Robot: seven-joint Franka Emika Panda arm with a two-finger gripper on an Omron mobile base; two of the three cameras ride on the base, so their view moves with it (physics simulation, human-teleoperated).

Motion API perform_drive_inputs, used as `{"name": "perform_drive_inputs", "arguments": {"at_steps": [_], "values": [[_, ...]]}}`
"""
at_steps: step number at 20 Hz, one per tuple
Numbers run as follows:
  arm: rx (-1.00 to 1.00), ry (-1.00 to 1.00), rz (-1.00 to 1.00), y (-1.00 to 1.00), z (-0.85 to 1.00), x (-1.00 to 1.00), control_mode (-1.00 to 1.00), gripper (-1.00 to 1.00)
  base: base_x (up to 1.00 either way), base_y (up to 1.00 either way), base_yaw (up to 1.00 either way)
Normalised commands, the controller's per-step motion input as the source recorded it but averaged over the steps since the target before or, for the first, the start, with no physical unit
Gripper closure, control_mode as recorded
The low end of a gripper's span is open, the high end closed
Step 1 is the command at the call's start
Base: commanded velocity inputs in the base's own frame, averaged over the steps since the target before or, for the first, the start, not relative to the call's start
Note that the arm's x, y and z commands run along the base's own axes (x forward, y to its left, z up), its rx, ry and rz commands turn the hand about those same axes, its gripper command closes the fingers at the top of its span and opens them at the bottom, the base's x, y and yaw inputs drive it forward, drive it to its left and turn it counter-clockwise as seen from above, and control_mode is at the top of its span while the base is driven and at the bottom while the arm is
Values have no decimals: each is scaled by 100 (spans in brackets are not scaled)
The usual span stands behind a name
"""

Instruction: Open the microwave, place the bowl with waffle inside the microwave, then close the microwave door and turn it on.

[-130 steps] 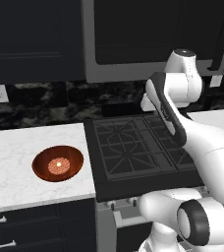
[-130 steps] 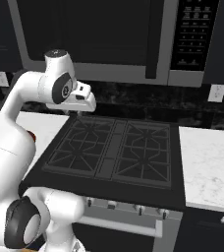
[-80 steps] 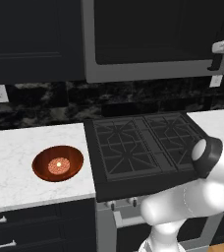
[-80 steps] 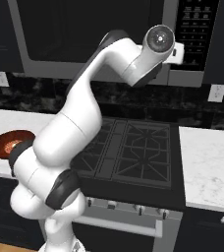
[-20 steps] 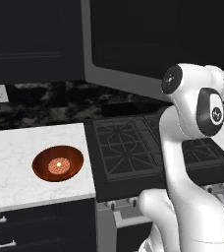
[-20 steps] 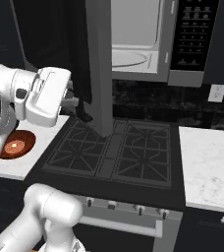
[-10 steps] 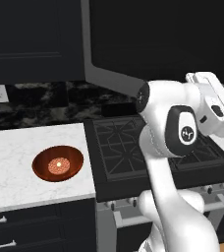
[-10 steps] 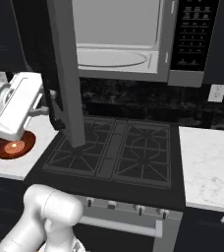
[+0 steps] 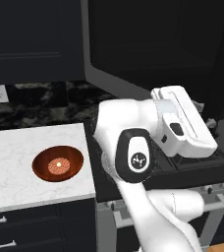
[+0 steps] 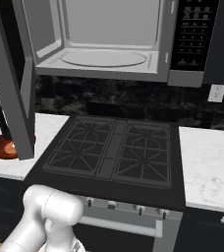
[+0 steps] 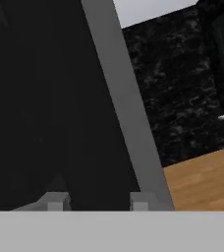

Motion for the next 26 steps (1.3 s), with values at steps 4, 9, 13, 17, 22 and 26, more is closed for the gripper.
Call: {"name": "perform_drive_inputs", "arguments": {"at_steps": [4,9,13,17,22,26], "values": [[0,34,38,34,-38,31,-100,-100,0,0,0],[-3,8,34,35,-9,4,-100,-100,0,0,0],[-3,0,28,16,7,-34,-100,-100,0,0,0],[14,6,54,-36,0,-89,-100,-100,0,0,0],[31,-2,50,-88,-18,-94,-100,-100,0,0,0],[15,-13,74,-58,0,-98,-100,-100,0,0,0]]}}
